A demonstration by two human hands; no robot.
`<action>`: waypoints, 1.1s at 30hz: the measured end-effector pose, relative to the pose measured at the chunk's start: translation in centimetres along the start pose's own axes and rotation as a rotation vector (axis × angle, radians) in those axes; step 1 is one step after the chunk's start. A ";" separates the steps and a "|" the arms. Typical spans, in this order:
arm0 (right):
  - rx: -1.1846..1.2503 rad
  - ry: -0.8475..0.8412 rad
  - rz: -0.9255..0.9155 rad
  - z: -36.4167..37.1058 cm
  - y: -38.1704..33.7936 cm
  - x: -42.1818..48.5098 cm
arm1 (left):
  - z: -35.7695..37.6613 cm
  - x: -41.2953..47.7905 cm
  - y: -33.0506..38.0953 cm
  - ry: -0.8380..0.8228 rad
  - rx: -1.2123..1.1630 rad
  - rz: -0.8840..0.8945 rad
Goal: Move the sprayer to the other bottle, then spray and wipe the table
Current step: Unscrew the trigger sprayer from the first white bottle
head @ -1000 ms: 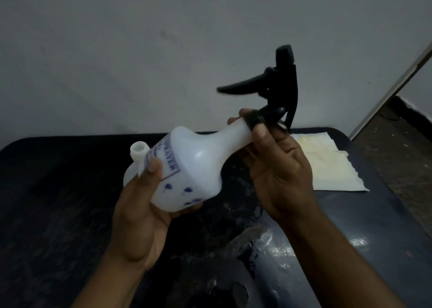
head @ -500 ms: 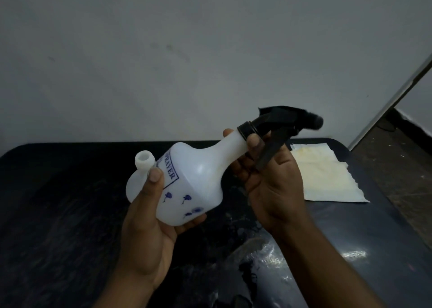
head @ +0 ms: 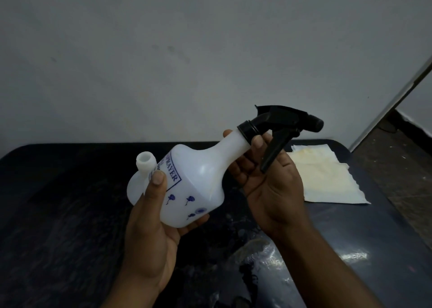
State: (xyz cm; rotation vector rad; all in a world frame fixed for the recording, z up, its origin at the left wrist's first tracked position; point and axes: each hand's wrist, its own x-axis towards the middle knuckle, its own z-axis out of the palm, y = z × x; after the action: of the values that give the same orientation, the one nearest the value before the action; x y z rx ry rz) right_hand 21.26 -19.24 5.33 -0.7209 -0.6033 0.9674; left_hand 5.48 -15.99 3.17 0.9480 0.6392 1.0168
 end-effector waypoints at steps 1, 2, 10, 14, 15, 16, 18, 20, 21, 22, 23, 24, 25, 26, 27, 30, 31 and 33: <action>0.001 0.002 0.003 0.0 0.0 0.0 | -0.1 0.0 0.0 -0.001 0.004 0.006; 0.001 0.006 0.001 0.1 0.1 -0.1 | -0.1 0.0 0.0 -0.003 0.007 0.011; -0.001 0.001 -0.021 -0.1 0.0 0.0 | -0.1 -0.1 -0.3 -0.004 0.007 0.021; 0.043 -0.021 0.013 -0.3 0.1 -0.1 | -0.3 -0.1 -0.3 0.010 0.005 0.021; 0.035 -0.007 0.005 -0.1 0.2 0.0 | -0.3 -0.1 -0.3 0.004 0.009 0.023; 0.017 0.005 -0.004 0.0 0.2 0.0 | -0.3 -0.1 -0.3 -0.002 0.012 0.025; -0.030 0.045 -0.007 0.0 0.2 0.2 | -0.2 -0.1 -0.4 -0.011 0.015 0.027; -0.033 0.053 0.000 0.0 0.2 0.2 | -0.2 -0.2 -0.5 -0.008 0.013 0.022; -0.021 0.043 0.007 0.1 0.2 0.2 | -0.2 -0.2 -0.5 -0.007 0.012 0.019; -0.006 0.025 0.010 0.0 0.2 0.1 | -0.3 -0.1 -0.5 -0.006 0.013 0.019; 0.014 0.010 0.012 -0.1 0.3 0.1 | -0.3 -0.1 -0.5 -0.005 0.014 0.019; 0.029 0.001 0.012 -0.1 0.3 0.0 | -0.3 -0.1 -0.5 -0.002 0.015 0.020; 0.032 -0.005 0.009 -0.1 0.3 -0.1 | -0.3 -0.1 -0.5 0.001 0.015 0.021; 0.031 -0.008 0.004 -0.2 0.3 -0.1 | -0.3 -0.1 -0.5 0.002 0.015 0.023; 0.019 -0.006 -0.001 -0.1 0.3 -0.1 | -0.3 -0.1 -0.5 0.002 0.013 0.024; -0.029 0.030 -0.021 0.1 0.3 0.0 | -0.3 -0.2 -0.6 -0.003 0.010 0.020; -0.050 0.036 -0.030 0.1 0.3 -0.1 | -0.3 -0.2 -0.6 -0.002 0.012 0.015; -0.066 0.072 -0.042 0.1 0.3 -0.1 | -0.4 -0.2 -0.6 0.001 0.016 0.006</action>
State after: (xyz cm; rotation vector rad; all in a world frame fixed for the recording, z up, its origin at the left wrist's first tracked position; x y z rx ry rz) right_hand 21.00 -19.17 5.11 -0.7953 -0.5866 0.8824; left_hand 5.37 -16.19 2.44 0.9636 0.6463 1.0190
